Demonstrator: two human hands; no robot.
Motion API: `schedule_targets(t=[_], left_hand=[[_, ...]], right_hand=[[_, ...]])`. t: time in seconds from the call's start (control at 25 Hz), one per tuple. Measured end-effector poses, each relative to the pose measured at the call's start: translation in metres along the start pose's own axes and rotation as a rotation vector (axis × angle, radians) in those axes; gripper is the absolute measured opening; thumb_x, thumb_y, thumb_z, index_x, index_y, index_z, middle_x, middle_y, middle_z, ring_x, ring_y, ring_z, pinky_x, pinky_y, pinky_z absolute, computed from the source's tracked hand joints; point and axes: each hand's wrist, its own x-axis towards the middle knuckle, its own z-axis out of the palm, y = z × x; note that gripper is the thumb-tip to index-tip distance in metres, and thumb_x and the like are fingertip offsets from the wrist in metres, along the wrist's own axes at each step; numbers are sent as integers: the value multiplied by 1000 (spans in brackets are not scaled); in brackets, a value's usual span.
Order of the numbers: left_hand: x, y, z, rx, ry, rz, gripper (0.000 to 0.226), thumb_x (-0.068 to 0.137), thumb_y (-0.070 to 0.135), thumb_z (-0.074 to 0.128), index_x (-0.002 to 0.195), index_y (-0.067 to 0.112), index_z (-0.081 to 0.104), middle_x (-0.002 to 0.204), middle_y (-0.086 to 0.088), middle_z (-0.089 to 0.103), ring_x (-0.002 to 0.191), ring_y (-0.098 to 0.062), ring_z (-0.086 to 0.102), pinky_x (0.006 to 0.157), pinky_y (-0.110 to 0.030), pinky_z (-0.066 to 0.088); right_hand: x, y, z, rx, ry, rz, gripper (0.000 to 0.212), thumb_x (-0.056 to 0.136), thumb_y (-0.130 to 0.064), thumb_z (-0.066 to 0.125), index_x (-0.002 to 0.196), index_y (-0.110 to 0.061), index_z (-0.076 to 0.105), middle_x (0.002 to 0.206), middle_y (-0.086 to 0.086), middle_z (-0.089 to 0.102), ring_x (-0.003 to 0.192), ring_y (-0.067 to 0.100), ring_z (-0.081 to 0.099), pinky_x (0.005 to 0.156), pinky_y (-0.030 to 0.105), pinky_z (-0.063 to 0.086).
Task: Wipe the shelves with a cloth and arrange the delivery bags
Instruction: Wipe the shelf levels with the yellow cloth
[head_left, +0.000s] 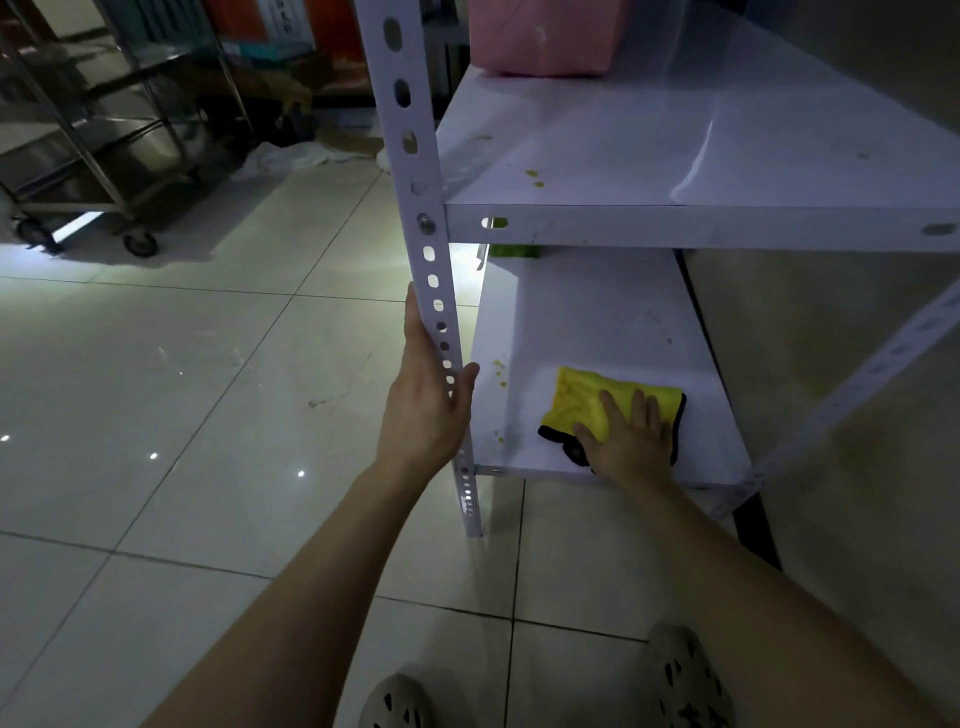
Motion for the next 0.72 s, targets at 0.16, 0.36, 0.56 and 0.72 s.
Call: schedule_targets(t=[0.16, 0.36, 0.56, 0.72], left_hand=[[1, 2, -6, 13, -6, 85, 122, 104, 20, 74, 162, 54, -28, 174, 37, 15, 132, -29, 69, 95, -53, 63], [3, 0, -12, 84, -29, 200, 136, 97, 8, 81, 156, 70, -24, 171, -5, 38, 125, -31, 70, 92, -59, 63], [5, -3, -16, 154, -24, 238, 141, 93, 13, 86, 156, 66, -28, 169, -10, 43, 125, -39, 72, 89, -63, 66], [3, -5, -14, 179, 3, 251, 140, 93, 17, 86, 156, 64, -30, 171, -8, 42, 126, -36, 72, 91, -56, 66]], right_hand=[[-10, 5, 18, -15, 131, -36, 70, 102, -59, 57, 164, -32, 39, 174, 18, 18, 161, 40, 13, 127, 57, 14], [24, -8, 19, -50, 13, -32, 68, 106, -57, 47, 168, -39, 25, 177, 15, 5, 163, 38, 1, 129, 59, 5], [98, -64, 18, -37, -108, -155, 67, 110, -50, 41, 169, -42, 11, 179, 7, -2, 163, 39, -7, 128, 64, 0], [135, -130, 32, -71, -245, -297, 60, 113, -47, 30, 168, -47, 8, 179, 3, -8, 162, 41, -16, 125, 69, -6]])
